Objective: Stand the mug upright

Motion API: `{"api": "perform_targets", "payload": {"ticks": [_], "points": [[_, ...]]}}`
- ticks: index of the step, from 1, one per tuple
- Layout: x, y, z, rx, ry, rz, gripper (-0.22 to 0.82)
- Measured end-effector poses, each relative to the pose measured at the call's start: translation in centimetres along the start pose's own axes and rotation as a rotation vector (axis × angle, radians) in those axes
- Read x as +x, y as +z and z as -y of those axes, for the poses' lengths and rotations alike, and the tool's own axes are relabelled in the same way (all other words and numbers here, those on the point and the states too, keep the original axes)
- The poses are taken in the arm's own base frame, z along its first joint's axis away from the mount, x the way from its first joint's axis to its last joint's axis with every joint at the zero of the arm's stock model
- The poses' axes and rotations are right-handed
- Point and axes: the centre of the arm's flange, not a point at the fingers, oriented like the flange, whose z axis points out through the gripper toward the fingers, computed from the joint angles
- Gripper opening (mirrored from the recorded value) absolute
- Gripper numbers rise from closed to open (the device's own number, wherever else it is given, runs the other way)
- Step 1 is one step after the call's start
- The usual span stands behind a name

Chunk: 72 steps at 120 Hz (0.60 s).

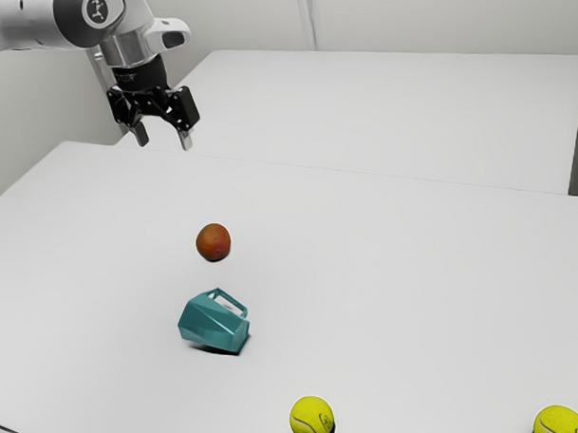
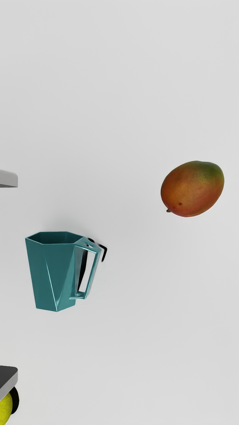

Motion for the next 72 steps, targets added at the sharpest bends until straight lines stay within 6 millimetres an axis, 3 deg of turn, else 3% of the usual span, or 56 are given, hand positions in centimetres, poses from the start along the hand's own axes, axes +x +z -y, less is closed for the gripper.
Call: {"api": "perform_targets", "payload": {"ticks": [45,55,72], "points": [[-1.7,-0.5,0.3,0.000,-0.006,-0.005,0.58],[-2.3,-0.4,1.9,-0.001,-0.029,-0.001,0.58],[-3.5,1.2,6.3,-0.049,-0.099,0.025,0.58]]}}
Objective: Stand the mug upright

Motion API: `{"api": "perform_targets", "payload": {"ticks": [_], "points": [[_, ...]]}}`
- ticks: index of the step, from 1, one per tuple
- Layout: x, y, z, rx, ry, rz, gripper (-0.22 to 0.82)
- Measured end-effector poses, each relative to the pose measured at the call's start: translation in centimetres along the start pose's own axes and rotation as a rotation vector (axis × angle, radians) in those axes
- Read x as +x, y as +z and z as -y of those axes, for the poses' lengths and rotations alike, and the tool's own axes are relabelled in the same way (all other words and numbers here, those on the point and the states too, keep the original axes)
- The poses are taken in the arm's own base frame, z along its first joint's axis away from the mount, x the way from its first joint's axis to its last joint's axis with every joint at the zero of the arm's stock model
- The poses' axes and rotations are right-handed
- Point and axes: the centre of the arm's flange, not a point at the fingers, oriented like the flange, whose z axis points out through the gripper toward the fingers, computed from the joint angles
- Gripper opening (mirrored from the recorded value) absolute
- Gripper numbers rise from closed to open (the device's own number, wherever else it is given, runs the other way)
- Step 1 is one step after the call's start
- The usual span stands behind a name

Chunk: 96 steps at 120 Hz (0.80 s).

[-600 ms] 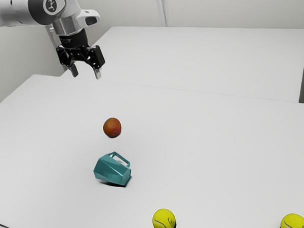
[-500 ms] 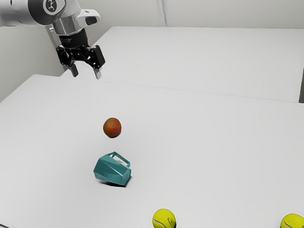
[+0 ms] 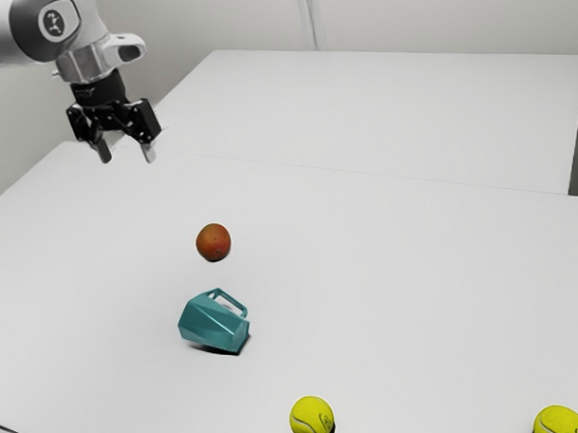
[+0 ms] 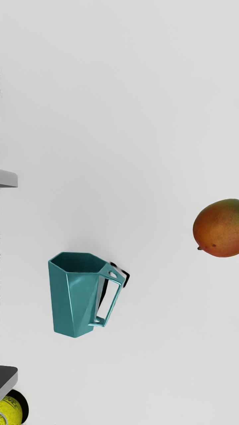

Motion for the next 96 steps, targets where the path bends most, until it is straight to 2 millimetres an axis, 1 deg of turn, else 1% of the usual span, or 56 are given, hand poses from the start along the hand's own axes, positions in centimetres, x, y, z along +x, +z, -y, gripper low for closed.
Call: {"api": "perform_targets", "payload": {"ticks": [4,12,20,31,36,48,60,83,96], "points": [[-0.3,0.5,1.0,-0.017,-0.015,0.006,0.58],[-1.2,2.2,2.6,-0.065,-0.040,0.020,0.58],[-1.6,4.3,4.0,-0.121,-0.061,0.028,0.58],[-2.3,7.6,6.1,-0.216,-0.095,0.029,0.58],[-2.5,8.7,6.8,-0.256,-0.103,0.020,0.58],[-2.5,10.5,7.5,-0.348,-0.103,-0.019,0.58],[-2.7,12.8,8.2,-0.428,-0.106,-0.049,0.58],[-4.1,17.8,9.9,-0.564,-0.133,-0.095,0.58],[-4.6,20.0,10.1,-0.607,-0.123,-0.119,0.58]]}}
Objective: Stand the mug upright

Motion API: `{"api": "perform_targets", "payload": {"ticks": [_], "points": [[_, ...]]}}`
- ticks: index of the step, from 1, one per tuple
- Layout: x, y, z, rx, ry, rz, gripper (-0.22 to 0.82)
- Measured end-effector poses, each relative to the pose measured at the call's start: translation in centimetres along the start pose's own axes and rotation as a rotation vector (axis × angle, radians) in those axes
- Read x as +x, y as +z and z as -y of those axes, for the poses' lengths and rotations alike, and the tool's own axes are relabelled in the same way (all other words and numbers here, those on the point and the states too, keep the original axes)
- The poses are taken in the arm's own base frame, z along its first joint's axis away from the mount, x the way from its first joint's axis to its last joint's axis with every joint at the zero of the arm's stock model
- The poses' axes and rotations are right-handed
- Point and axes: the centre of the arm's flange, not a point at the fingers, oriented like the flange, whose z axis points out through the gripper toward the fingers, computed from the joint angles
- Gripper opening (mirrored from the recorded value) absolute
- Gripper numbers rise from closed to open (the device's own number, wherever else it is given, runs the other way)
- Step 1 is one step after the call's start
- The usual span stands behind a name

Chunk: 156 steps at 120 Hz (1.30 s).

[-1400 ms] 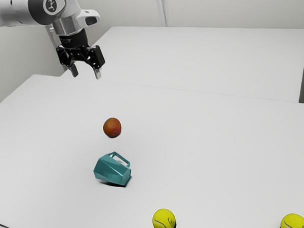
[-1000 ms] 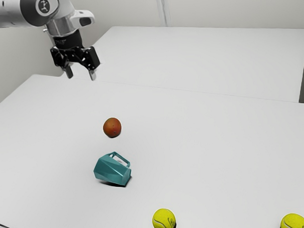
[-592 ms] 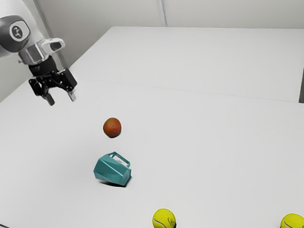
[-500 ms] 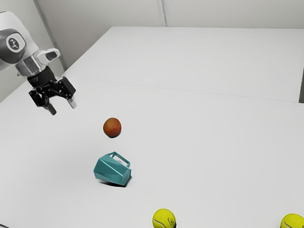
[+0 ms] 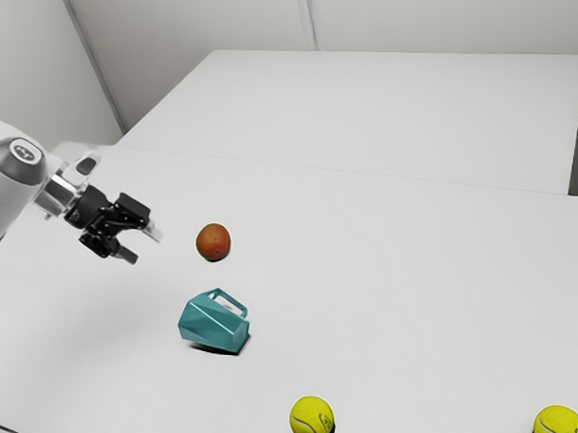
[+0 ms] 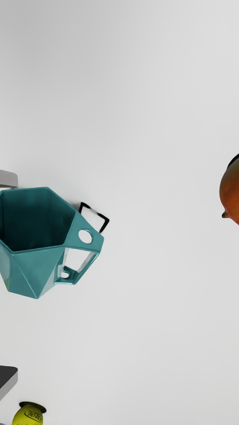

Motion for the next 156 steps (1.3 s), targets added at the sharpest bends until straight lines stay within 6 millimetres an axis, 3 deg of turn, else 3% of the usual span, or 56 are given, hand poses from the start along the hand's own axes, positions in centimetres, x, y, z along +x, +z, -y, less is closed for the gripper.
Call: {"api": "perform_targets", "payload": {"ticks": [85,156], "points": [[-1.8,7.0,4.5,-0.168,-0.006,0.084,0.58],[-2.8,11.5,5.4,-0.313,0.051,0.113,0.58]]}}
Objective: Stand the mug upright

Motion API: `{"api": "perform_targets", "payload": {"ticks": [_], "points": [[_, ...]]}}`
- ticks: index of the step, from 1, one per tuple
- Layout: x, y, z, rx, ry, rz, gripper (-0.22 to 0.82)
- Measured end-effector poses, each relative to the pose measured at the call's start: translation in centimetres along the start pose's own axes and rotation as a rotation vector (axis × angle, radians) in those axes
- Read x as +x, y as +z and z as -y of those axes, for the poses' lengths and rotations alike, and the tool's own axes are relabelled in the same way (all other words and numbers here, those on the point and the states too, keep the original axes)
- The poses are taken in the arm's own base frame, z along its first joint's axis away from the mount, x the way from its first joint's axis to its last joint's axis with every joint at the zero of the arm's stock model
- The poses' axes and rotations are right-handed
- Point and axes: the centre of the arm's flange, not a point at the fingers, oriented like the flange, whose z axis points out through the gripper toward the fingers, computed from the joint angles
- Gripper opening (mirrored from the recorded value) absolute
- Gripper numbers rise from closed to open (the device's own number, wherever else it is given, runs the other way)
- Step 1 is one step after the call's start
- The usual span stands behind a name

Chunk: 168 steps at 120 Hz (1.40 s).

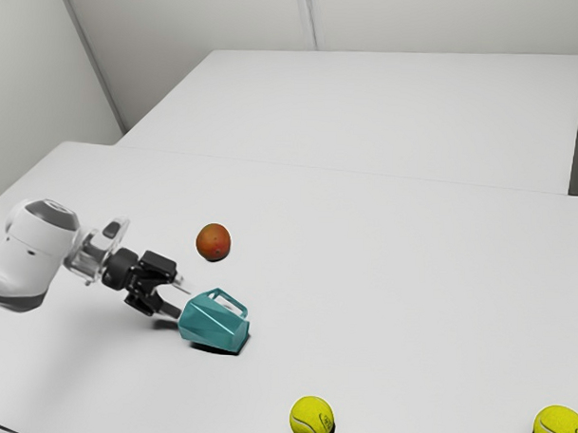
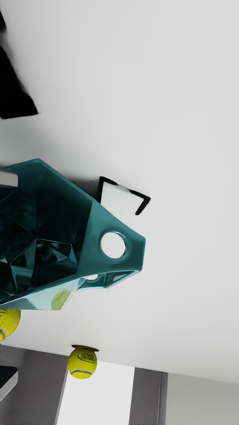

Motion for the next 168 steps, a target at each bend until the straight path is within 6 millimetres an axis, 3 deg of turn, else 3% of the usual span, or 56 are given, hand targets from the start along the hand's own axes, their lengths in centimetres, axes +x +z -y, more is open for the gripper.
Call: {"api": "perform_targets", "payload": {"ticks": [65,74,102,115,134,168], "points": [[0.5,3.7,-2.4,-0.058,0.097,0.033,0.56],[0.6,3.8,-2.5,-0.068,0.105,0.027,0.48],[0.7,3.5,-2.5,-0.078,0.128,0.009,0.08],[0.7,3.4,-2.5,-0.078,0.139,0.005,-0.04],[0.7,3.4,-2.7,-0.077,0.154,0.003,-0.12],[0.8,2.6,-4.2,-0.066,0.199,-0.014,-0.16]]}}
